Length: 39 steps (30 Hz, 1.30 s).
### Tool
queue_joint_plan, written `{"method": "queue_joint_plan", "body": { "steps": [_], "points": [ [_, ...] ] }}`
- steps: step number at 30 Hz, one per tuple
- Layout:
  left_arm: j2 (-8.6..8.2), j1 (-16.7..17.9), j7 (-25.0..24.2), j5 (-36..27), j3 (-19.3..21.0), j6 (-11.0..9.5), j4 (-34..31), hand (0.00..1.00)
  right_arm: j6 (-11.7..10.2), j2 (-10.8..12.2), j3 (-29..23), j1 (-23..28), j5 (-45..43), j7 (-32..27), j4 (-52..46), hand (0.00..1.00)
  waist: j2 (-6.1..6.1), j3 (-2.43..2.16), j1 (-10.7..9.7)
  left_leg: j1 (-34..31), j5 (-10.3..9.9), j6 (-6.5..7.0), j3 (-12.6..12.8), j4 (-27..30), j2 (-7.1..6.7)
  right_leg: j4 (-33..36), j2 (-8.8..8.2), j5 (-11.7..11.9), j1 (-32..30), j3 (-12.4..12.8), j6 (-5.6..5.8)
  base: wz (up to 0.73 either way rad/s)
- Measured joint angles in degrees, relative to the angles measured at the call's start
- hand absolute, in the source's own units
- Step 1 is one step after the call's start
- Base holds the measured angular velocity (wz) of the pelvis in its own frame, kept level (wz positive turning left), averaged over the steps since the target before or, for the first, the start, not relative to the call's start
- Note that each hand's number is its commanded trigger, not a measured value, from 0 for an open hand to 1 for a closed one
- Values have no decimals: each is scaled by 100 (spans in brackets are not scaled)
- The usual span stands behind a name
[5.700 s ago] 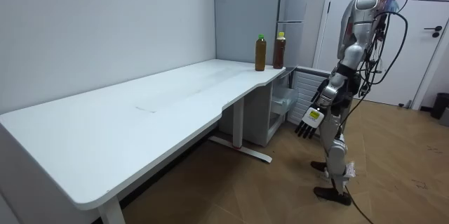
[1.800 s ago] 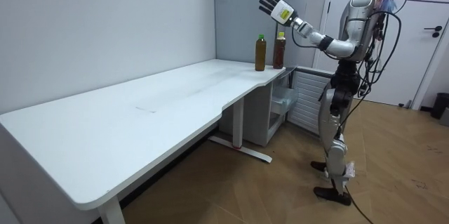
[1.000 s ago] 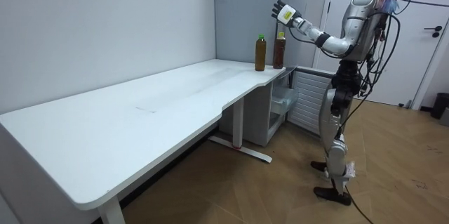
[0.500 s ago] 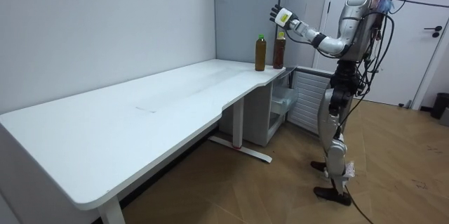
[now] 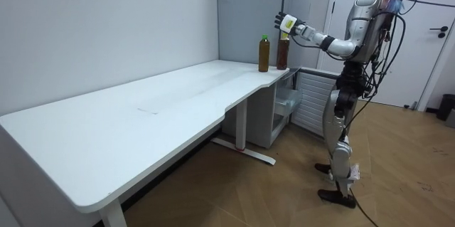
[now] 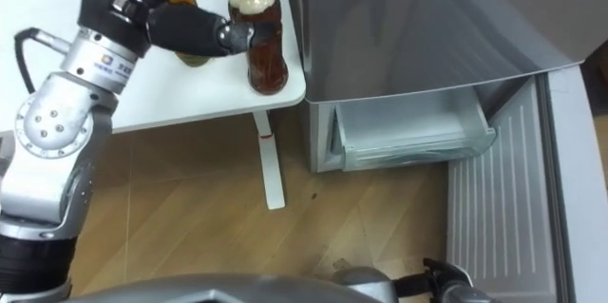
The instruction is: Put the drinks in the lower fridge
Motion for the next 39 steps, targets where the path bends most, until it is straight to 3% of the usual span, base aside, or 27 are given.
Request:
{"method": "queue_joint_plan", "body": {
  "steps": [3,9,22,33,39],
  "points": [
    [-1,20,-76,-163,0,27,121,0,9,-2,3,33,0,9,-75,0,0,0,3,5,0,0,1,0,0,-10,-2,0,-10,-7,1,0],
    [-22,21,-302,-222,6,311,359,0,135,-9,0,200,-51,59,-414,0,-6,4,6,-23,0,0,5,-4,0,-11,-4,-1,-57,-8,2,0],
    [-76,17,-568,-776,-118,427,839,0,211,-12,47,294,-54,39,-527,0,-61,45,-17,-2,0,0,9,-4,5,-9,-5,-1,2,-18,1,0],
    [-76,17,-594,-1048,-116,430,882,0,212,-11,56,289,-204,34,-585,0,-38,40,-14,-3,0,0,8,-3,4,-8,-5,-1,3,-21,1,0],
    [-73,1,-560,-1030,-94,530,887,0,255,-14,38,289,-339,26,-618,0,-20,42,-22,-7,0,0,10,-2,5,-7,-3,-1,3,-17,1,0]
  ]
}}
